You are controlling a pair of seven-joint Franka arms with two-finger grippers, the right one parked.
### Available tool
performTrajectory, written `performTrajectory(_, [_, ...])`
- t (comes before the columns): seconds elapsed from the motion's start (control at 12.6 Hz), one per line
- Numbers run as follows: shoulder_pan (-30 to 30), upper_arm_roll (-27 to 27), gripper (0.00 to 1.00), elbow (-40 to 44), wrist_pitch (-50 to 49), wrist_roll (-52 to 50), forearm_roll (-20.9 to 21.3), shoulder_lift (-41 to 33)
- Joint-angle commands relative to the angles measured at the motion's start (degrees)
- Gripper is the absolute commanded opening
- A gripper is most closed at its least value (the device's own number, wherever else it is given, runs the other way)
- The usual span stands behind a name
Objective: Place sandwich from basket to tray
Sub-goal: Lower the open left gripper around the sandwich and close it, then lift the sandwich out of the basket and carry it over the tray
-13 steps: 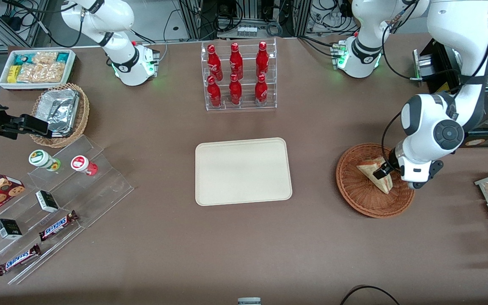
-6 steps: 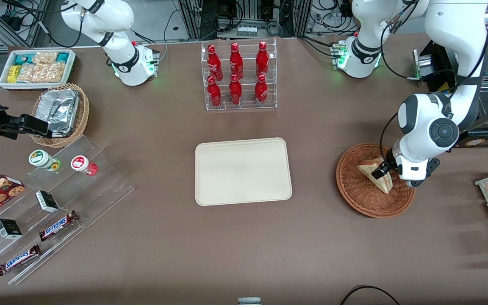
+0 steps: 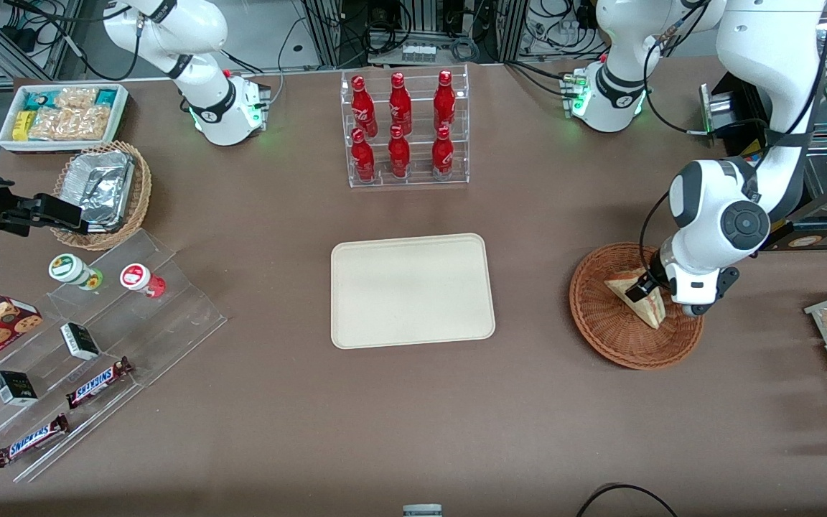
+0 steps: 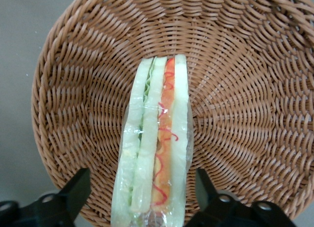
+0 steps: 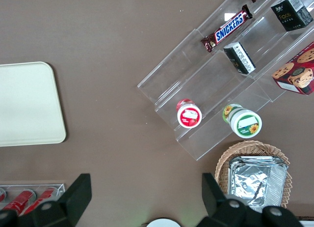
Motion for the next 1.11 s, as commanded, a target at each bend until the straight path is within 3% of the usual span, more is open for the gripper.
performTrajectory(0.0, [-0.2,-0.1,0.34,-0.6,1.1,-1.1,-0.9,0.5])
performTrajectory(0.16, [-0.2,-0.1,0.06,-0.6,0.9,-1.1,-0.9,0.5])
performTrajectory(0.24, [-0.2,-0.2,0.00,-0.4,0.4,-1.0,-0.9,0.2])
performTrajectory(0.48, [-0.2,-0.2,0.00,1.9,-3.6,0.0,-0.8,-0.7])
performTrajectory(0.79, [-0.5,-1.0,0.00,14.3,-17.6,4.0,-0.2,0.1])
performTrajectory(1.03, [-3.0,-1.1,0.00,17.3,-18.8,6.7,0.0,0.2])
